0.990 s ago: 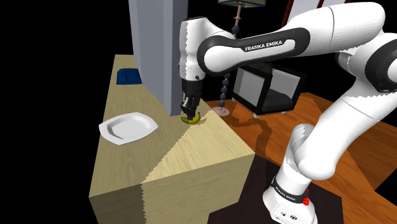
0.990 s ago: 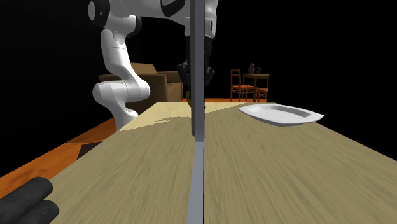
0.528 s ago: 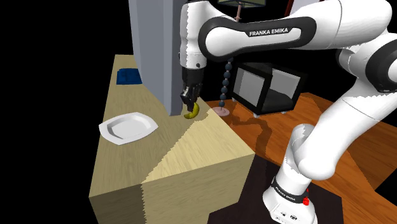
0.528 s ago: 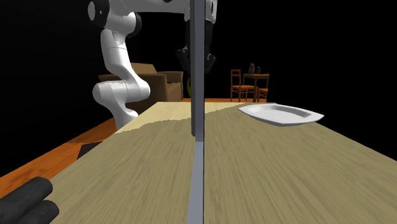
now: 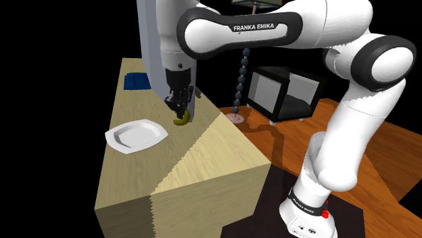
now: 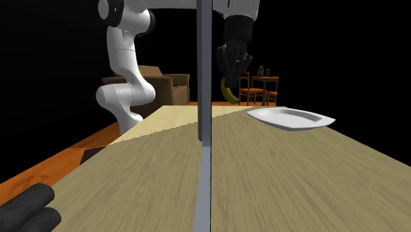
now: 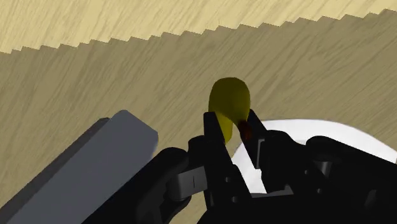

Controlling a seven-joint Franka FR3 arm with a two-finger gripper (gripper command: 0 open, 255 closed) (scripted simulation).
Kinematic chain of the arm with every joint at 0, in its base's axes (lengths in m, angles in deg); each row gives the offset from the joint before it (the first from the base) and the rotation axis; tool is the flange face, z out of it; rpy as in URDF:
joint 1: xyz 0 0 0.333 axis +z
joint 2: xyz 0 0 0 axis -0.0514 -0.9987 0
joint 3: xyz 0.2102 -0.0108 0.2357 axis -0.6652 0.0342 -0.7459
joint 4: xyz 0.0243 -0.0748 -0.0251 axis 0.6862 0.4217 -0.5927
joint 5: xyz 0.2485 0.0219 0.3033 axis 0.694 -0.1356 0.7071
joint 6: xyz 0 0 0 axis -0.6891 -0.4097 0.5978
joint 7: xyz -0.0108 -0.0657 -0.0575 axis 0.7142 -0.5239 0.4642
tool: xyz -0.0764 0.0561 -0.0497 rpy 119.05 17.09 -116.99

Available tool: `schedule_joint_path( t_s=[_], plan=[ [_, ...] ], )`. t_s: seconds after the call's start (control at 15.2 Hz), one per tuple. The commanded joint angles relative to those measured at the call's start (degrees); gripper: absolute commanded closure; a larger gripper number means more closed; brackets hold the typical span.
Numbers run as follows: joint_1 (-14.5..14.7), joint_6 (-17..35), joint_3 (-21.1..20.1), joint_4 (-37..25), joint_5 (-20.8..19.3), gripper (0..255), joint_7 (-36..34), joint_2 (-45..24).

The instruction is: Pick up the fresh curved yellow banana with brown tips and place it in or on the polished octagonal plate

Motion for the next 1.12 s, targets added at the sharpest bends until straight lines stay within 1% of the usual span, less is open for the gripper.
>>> schedule_joint_path(
  t_s=[0.0, 0.33, 0.59, 1.06],
  plan=[
    [0.39, 2.13, -0.61, -5.80, -1.35, 255, -1.06, -4.98],
    [3.57, -2.38, -2.30, -22.04, -5.03, 255, -5.17, -17.73],
    [7.59, -8.19, -2.56, -38.79, -8.32, 255, -7.19, -29.32],
    [6.58, -1.75, -2.50, -30.48, -7.81, 255, -7.83, -27.47]
  ],
)
